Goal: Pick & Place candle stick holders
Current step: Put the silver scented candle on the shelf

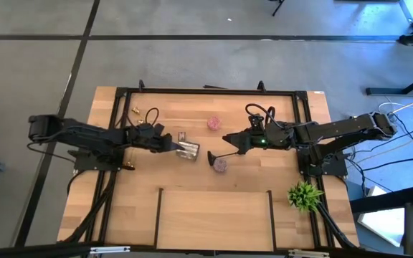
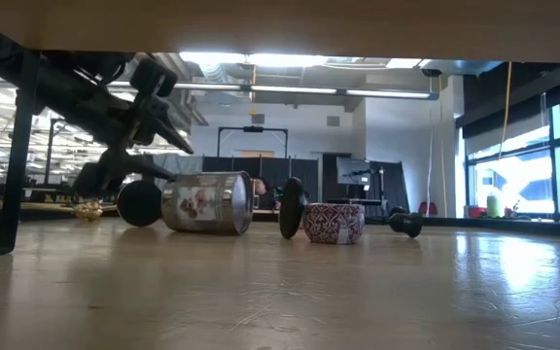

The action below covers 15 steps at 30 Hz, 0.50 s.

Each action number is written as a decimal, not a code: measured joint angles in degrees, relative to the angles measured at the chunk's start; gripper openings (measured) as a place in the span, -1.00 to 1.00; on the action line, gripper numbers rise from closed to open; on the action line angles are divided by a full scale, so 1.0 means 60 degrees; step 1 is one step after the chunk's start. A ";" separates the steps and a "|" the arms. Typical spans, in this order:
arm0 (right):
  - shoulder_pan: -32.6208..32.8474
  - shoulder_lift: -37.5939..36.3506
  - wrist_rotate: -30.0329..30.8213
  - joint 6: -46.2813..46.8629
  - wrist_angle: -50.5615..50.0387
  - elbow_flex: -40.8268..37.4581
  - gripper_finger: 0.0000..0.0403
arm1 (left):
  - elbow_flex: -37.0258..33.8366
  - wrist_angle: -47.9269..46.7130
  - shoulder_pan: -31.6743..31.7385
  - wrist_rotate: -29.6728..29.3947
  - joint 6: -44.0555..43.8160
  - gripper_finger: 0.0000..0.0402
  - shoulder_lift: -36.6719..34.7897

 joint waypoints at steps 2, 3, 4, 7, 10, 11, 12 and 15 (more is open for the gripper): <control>0.0000 0.0000 -0.0003 0.0000 0.0000 0.0000 0.14 | 0.0000 0.0219 0.0000 0.0077 -0.0009 -0.09 0.0194; 0.0000 0.0002 -0.0002 0.0000 0.0000 0.0000 0.14 | 0.0000 0.0346 0.0000 0.0102 -0.0026 -0.09 0.0268; 0.0000 0.0000 -0.0003 0.0000 0.0000 0.0000 0.14 | 0.0000 0.0481 0.0000 0.0104 -0.0036 -0.09 0.0335; 0.0000 0.0001 -0.0003 0.0000 0.0000 -0.0005 0.14 | 0.0000 0.0911 0.0000 0.0104 -0.0121 -0.09 0.0528; 0.0000 0.0000 -0.0003 0.0000 -0.0002 -0.0007 0.14 | 0.0000 0.1107 0.0000 0.0100 -0.0240 -0.12 0.0630; 0.0000 0.0000 -0.0003 0.0000 -0.0004 -0.0007 0.14 | 0.0000 0.1149 0.0000 0.0100 -0.0248 -0.14 0.0637; 0.0000 0.0000 -0.0003 0.0000 -0.0004 -0.0007 0.14 | 0.0000 0.1153 0.0000 0.0100 -0.0248 -0.17 0.0637; 0.0004 0.0000 -0.0005 0.0000 -0.0004 -0.0007 0.14 | 0.0000 0.1155 0.0000 0.0100 -0.0251 -0.29 0.0637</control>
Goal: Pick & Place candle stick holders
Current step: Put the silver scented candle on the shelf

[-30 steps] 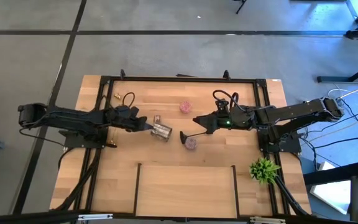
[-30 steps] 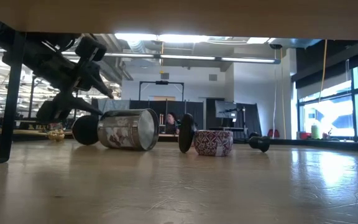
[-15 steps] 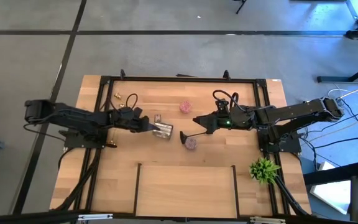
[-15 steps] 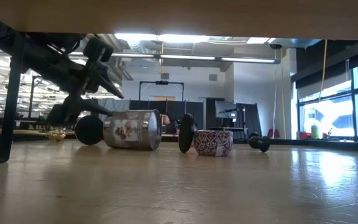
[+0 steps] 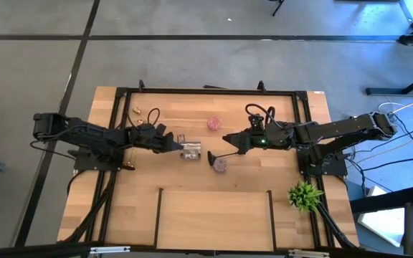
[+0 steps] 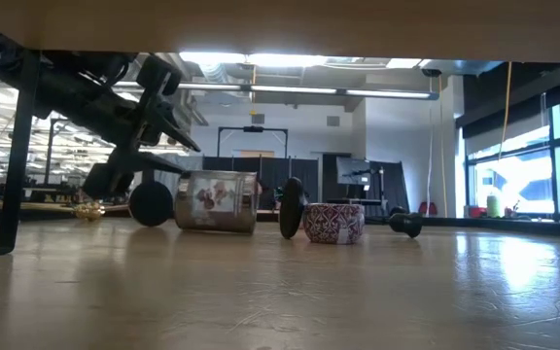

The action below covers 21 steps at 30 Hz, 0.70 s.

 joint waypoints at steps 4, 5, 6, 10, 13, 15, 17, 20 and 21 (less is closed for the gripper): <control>0.0004 0.0000 -0.0075 0.0000 0.0000 0.0000 0.14 | 0.0000 -0.0001 -0.0026 -0.0063 -0.0001 -0.43 0.0000; 0.0004 0.0000 -0.0090 0.0000 0.0000 0.0000 0.14 | 0.0000 -0.0004 -0.0051 -0.0084 -0.0004 -0.45 0.0000; 0.0008 0.0000 -0.0093 0.0000 -0.0004 0.0000 0.14 | 0.0000 0.0000 -0.0076 -0.0120 -0.0004 -0.47 0.0000; 0.0011 0.0000 -0.0095 0.0000 -0.0006 0.0000 0.14 | 0.0000 -0.0004 -0.0244 -0.0250 -0.0004 -0.52 0.0000; 0.0015 0.0000 -0.0096 0.0000 -0.0009 0.0000 0.14 | 0.0000 -0.0004 -0.0333 -0.0362 -0.0033 -0.53 0.0000; 0.0015 0.0000 -0.0100 0.0000 -0.0051 0.0000 0.14 | 0.0000 -0.0004 -0.0378 -0.0470 -0.0037 -0.54 0.0000; 0.0015 0.0003 -0.0134 0.0045 -0.0093 0.0000 0.14 | 0.0000 -0.0004 -0.0415 -0.0568 -0.0084 -0.53 0.0000; 0.0017 0.0000 -0.0195 0.0083 -0.0121 0.0000 0.14 | 0.0000 -0.0005 -0.0430 -0.0610 -0.0098 -0.53 0.0000; 0.0025 0.0000 -0.0202 0.0125 -0.0171 0.0000 0.14 | 0.0000 -0.0004 -0.0430 -0.0621 -0.0098 -0.53 0.0000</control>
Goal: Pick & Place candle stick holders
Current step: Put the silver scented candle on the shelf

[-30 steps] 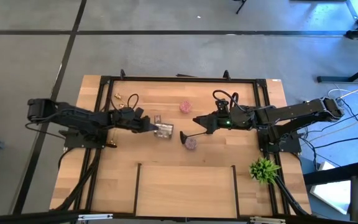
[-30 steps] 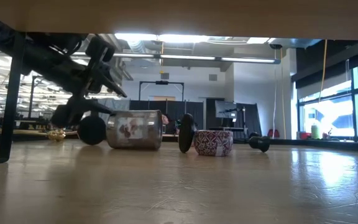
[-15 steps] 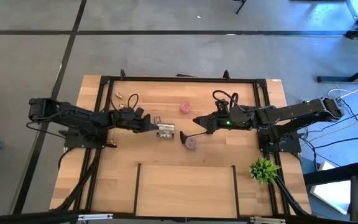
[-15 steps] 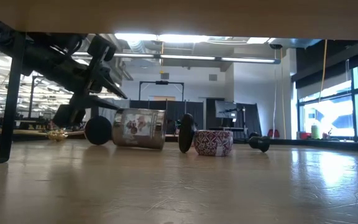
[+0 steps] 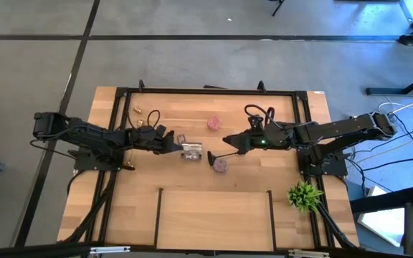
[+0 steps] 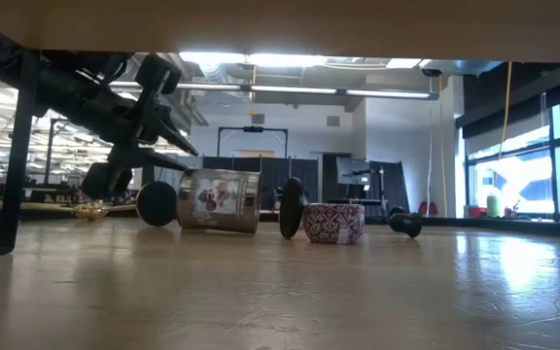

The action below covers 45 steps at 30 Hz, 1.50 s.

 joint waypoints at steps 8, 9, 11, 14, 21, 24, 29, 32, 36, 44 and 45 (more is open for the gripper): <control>-0.0008 0.0323 -0.0217 0.1561 -0.1156 0.0000 0.13 | 0.0000 0.0001 0.0000 -0.0035 -0.0073 -0.53 -0.0004; -0.0037 0.0503 -0.0236 0.1765 -0.1096 0.0000 0.12 | 0.0003 0.0001 0.0000 -0.0035 -0.0073 -0.53 -0.0004; -0.0148 0.0914 -0.0494 0.2140 -0.1020 0.0004 0.08 | 0.0001 0.0003 0.0000 -0.0039 -0.0066 -0.53 -0.0004; -0.0343 0.1771 -0.1178 0.2571 -0.0443 0.0004 -0.05 | 0.0004 0.0047 0.0000 -0.0039 -0.0062 -0.53 -0.0004; -0.0612 0.3204 -0.1636 0.3154 0.1275 0.0004 -0.48 | 0.0007 0.0150 0.0000 -0.0021 -0.0063 -0.53 -0.0011; -0.0745 0.3496 -0.1667 0.3270 0.1217 0.0000 -0.64 | 0.0007 0.0219 0.0000 0.0024 -0.0066 -0.53 -0.0011; -0.0960 0.3636 -0.1772 0.3270 0.1210 0.0000 -0.80 | 0.0007 0.0214 -0.0007 0.0049 -0.0069 -0.53 -0.0011; -0.1095 0.3636 -0.1818 0.3270 0.1209 0.0004 -0.82 | 0.0007 0.0035 -0.0007 0.0045 -0.0149 -0.53 -0.0011; -0.1194 0.3636 -0.1840 0.3251 0.1205 0.0004 -0.82 | 0.0007 -0.0225 -0.0007 0.0046 -0.0177 -0.53 -0.0011; -0.1407 0.3673 -0.1883 0.3133 0.1126 0.0004 -0.83 | 0.0007 -0.0431 -0.0007 -0.0105 -0.0175 -0.52 -0.0007; -0.1432 0.3744 -0.1887 0.3120 0.1136 0.0015 -0.83 | 0.0007 -0.0439 -0.0007 -0.0111 -0.0175 -0.51 -0.0007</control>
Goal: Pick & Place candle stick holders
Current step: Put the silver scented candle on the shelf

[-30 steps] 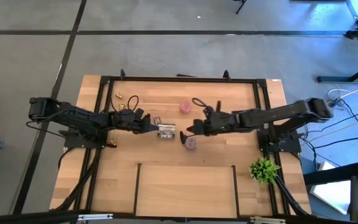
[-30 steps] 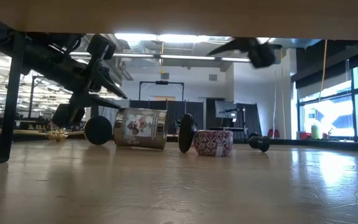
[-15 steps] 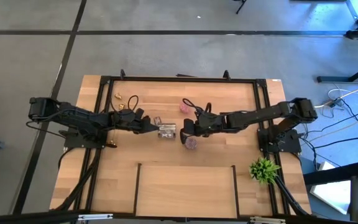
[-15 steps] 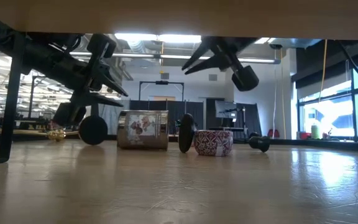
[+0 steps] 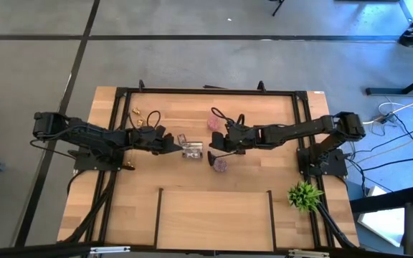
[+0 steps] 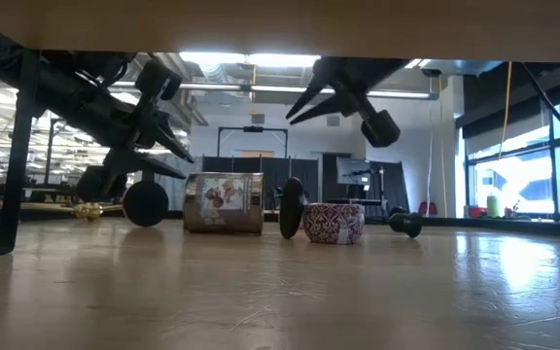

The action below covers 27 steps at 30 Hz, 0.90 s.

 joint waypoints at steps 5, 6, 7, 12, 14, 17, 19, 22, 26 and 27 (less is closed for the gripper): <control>-0.0151 0.0495 -0.0382 -0.0044 0.0236 0.0001 -0.82 | 0.0000 0.0010 0.0000 -0.0004 0.0004 -0.51 0.0000; -0.0181 0.0634 -0.0443 -0.0044 0.0365 0.0000 -0.82 | 0.0000 0.0005 0.0000 -0.0014 0.0000 -0.51 0.0000; -0.0212 0.0763 -0.0500 -0.0040 0.0561 0.0000 -0.80 | 0.0000 0.0003 0.0000 -0.0028 0.0003 -0.51 0.0000; -0.0328 0.1300 -0.0575 0.0067 0.0353 0.0389 -0.71 | 0.0000 0.0009 0.0025 -0.0108 -0.0043 -0.51 0.0000; -0.0388 0.1527 -0.0594 -0.0121 0.0007 0.0837 -0.70 | 0.0000 0.0007 0.0025 -0.0163 -0.0047 -0.51 0.0000; -0.0469 0.1880 -0.0752 -0.0455 -0.0532 0.1463 -0.69 | 0.0000 0.0007 0.0025 -0.0232 -0.0056 -0.51 0.0000; -0.0499 0.2006 -0.0800 -0.0616 -0.0931 0.1778 -0.69 | 0.0000 0.0006 0.0025 -0.0259 -0.0119 -0.51 0.0000; -0.0520 0.2037 -0.0798 -0.0711 -0.1662 0.2163 -0.69 | 0.0000 0.0007 0.0025 -0.0284 -0.0248 -0.51 0.0000; -0.0542 0.2044 -0.0787 -0.0719 -0.2447 0.2248 -0.69 | 0.0000 0.0006 0.0025 -0.0307 -0.0303 -0.51 0.0000; -0.0542 0.2044 -0.0793 -0.0704 -0.2546 0.2248 -0.69 | 0.0000 0.0004 0.0025 -0.0305 -0.0314 -0.51 0.0000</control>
